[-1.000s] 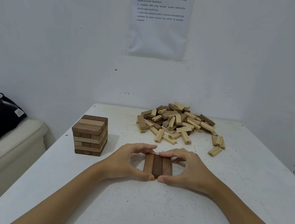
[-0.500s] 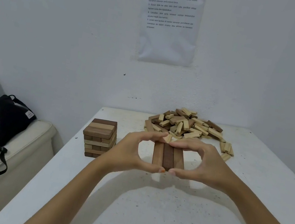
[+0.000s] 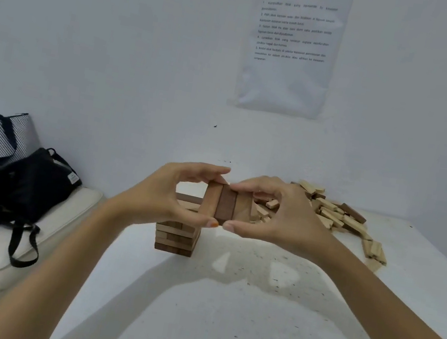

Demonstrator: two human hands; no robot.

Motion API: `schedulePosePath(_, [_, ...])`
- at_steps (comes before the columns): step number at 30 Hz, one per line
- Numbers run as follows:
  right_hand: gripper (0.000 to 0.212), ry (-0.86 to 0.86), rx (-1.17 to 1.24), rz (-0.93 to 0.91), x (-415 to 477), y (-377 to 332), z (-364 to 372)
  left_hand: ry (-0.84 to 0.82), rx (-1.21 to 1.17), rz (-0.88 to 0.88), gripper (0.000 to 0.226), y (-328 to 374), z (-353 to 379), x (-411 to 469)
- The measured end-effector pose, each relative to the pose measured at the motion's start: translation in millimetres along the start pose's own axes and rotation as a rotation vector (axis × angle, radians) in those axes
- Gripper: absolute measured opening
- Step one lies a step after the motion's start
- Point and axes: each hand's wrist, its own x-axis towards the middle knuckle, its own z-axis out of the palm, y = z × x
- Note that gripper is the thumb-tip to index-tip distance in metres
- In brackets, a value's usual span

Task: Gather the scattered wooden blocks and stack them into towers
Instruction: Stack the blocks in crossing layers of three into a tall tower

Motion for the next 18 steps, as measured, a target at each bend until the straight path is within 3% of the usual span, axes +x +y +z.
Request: schedulePosePath(18, [0.051, -0.001, 0.004, 0.113, 56, 18, 80, -0.119, 0.036, -0.210, 0.074, -72, -52, -3])
